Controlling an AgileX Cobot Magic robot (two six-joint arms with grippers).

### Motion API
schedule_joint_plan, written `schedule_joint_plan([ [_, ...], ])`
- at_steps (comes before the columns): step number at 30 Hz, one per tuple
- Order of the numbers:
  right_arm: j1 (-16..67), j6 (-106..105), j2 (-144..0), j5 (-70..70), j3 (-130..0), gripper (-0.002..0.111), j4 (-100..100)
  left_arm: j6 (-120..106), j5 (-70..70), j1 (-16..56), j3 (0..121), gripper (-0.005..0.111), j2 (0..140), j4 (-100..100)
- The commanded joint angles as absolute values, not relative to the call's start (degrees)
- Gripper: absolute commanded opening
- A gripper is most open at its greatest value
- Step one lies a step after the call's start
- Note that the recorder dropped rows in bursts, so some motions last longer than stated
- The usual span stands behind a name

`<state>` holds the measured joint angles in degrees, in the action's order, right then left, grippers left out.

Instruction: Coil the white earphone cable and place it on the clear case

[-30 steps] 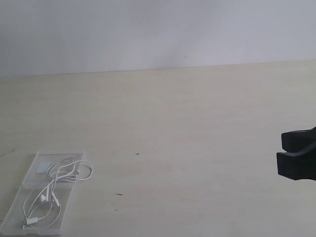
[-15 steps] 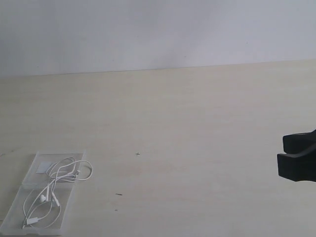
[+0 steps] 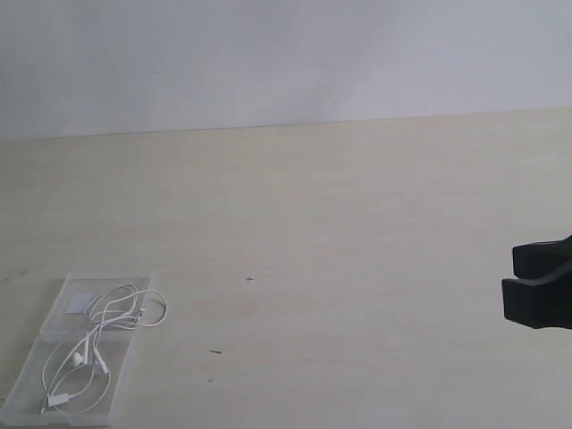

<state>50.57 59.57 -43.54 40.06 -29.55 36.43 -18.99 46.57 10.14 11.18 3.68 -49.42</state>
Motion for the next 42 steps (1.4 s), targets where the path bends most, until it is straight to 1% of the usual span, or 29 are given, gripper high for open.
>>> schedule_joint_plan([
  [1, 50.66, 59.15, -43.19, 40.1, -29.27, 0.001, 36.72, -29.36, 29.35, 10.36, 10.1, 0.0, 3.21, -49.99],
  [4, 50.66, 59.15, -43.19, 40.1, -29.27, 0.001, 36.61, -32.34, 14.11, 9.52, 8.27, 0.0, 2.03, -49.92],
  [6, 50.66, 59.15, -43.19, 40.1, -29.27, 0.001, 36.61, -33.27, 7.58, 8.0, 6.91, 0.0, 0.53, -49.92],
  [9, 50.66, 59.15, -43.19, 40.1, -29.27, 0.001, 36.61, -34.24, 1.42, 4.66, 4.42, 0.0, 0.0, -49.92],
  [11, 50.66, 59.15, -43.19, 40.1, -29.27, 0.001, 36.46, -34.24, 0.0, 1.83, 3.55, 0.0, 0.0, -49.92],
  [15, 50.66, 59.15, -43.19, 40.1, -29.27, 0.001, 36.46, -34.58, 0.65, -2.89, 2.35, 0.0, 0.0, -49.84],
  [18, 50.66, 59.15, -43.19, 40.1, -29.27, 0.001, 36.46, -36.08, 0.76, -4.44, 1.61, 0.0, 0.0, -49.68],
  [25, 50.66, 59.15, -43.19, 40.1, -29.27, 0.001, 36.46, -40.12, 1.07, -4.61, 0.0, 0.0, 0.0, -49.81],
  [30, 50.66, 59.15, -43.19, 40.1, -29.27, 0.001, 36.46, -39.79, 5.65, -4.61, 0.0, 0.0, 0.0, -44.77],
  [32, 50.66, 59.15, -43.19, 40.1, -29.27, 0.001, 36.46, -34.82, 8.78, -4.61, 0.0, 0.0, 0.0, -36.77],
  [36, 50.66, 59.15, -43.19, 40.1, -29.27, 0.001, 36.46, -15.25, 13.33, -4.61, 0.0, 0.0, 0.0, -20.19],
  [42, 50.66, 59.15, -43.19, 40.1, -29.27, 0.001, 36.46, -3.12, 17.93, -4.61, 0.0, 0.0, 0.0, -10.9],
])
